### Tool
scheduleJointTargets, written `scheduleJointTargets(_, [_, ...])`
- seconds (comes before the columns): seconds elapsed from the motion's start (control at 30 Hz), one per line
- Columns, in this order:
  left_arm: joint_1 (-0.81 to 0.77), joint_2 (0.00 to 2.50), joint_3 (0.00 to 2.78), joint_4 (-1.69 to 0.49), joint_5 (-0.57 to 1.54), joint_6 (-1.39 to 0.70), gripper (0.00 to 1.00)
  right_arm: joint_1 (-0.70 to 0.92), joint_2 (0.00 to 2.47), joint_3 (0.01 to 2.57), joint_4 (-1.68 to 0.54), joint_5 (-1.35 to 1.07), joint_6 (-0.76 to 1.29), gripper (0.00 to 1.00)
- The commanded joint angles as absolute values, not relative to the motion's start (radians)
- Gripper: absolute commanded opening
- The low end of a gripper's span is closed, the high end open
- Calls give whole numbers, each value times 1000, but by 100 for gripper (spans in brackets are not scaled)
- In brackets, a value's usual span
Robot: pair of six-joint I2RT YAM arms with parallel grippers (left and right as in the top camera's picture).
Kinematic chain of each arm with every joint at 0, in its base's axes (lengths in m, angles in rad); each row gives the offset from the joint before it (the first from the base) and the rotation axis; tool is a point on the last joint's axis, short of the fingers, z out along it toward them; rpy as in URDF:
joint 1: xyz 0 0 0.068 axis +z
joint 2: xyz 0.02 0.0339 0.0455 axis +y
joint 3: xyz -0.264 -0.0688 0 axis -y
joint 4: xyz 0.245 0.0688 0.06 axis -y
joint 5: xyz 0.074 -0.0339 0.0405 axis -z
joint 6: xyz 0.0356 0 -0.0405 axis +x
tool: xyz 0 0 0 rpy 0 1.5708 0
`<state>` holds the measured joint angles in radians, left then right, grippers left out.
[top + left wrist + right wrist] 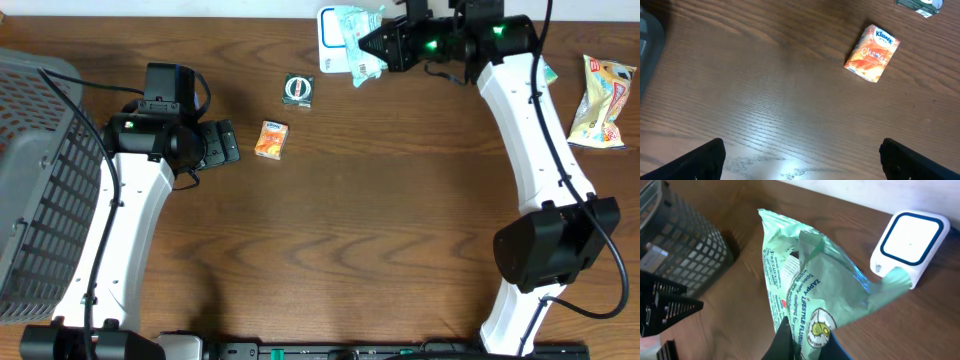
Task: Scan the item barcode
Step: 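Lift the wipe pouch and hold it up to the scanner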
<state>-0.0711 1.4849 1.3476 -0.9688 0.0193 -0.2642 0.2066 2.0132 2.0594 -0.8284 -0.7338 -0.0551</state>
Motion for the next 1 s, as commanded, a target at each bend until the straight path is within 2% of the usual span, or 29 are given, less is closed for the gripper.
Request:
scheduleJointTargets(0.0, [-71,1489,1352,-971,7,-259,98,210,2015,2061,-824,-755,-30,1])
scheduleJointTargets(0.5, [-71,1489,1352,-971,7,-259,98,211,2016,2060,-826,-753,-30,1])
scheduleJointTargets(0.6, [-71,1489,1352,-971,7,-259,98,215,2024,2060,-828,-690,-29,1])
scheduleJointTargets(0.7, [-71,1489,1352,-971,7,-259,98,245,2042,2060,-850,-473,-1,1])
scheduleJointTargets(0.77, [-71,1489,1352,-971,7,-259,98,287,2063,2060,-868,-247,29,1])
scheduleJointTargets(0.9, [-71,1489,1352,-971,7,-259,98,402,2141,2060,-853,295,48,1])
scheduleJointTargets(0.97, [-71,1489,1352,-971,7,-259,98,457,2213,2060,-775,621,38,1])
